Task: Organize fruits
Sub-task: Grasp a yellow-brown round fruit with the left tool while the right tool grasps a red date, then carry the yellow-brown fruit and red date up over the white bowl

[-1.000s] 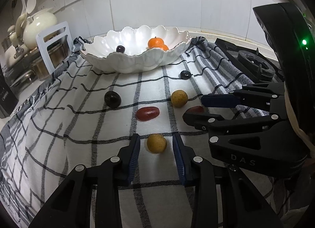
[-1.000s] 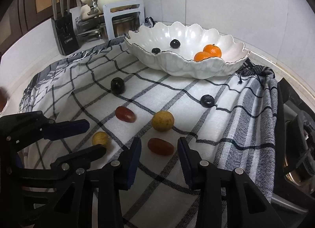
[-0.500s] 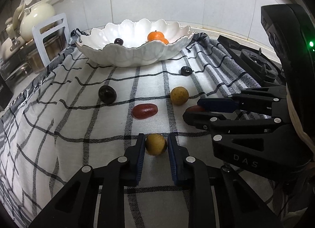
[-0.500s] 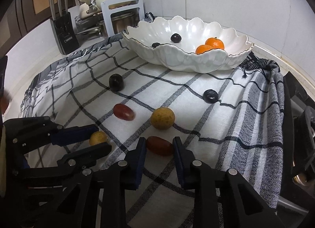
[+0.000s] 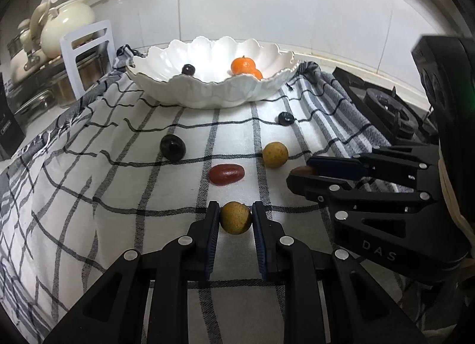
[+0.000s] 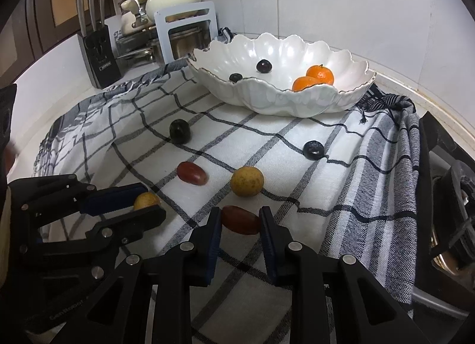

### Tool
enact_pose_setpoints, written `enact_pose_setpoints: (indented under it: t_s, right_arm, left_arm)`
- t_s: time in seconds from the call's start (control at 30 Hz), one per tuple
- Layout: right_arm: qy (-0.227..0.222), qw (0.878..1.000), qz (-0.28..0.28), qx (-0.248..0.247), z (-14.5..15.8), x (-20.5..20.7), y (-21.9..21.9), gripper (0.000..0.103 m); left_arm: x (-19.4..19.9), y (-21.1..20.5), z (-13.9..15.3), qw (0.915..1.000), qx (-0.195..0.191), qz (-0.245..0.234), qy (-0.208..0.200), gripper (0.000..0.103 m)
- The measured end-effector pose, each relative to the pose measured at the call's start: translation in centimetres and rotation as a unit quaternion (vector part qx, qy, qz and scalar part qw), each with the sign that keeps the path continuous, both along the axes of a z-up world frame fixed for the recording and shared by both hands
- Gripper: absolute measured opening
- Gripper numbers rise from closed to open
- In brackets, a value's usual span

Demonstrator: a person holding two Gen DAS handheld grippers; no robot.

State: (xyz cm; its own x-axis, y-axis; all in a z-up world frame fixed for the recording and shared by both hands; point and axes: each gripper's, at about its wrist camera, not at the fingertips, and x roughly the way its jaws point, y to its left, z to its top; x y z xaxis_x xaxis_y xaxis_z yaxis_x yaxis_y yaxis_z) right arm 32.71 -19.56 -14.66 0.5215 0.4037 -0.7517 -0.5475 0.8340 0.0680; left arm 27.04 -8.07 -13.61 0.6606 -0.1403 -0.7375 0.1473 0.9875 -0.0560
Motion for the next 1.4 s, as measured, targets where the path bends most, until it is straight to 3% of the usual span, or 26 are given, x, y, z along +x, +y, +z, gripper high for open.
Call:
enact_pose_setpoints:
  t_s: [0.77, 1.4]
  right_arm:
    - [-0.062, 0.997, -0.039, 0.032, 5.8, -3.0, -0.4, 0.027]
    - [-0.138, 0.984, -0.103, 0.054, 11.0, -3.0, 1.1, 0.027]
  left_arm:
    - [-2.1, 2.2, 5.7, 0.997, -0.013, 0.0, -0.077, 0.023]
    - [-0.9, 5.2, 11.2, 0.9866, -0.016, -0.022, -0.161, 0.023]
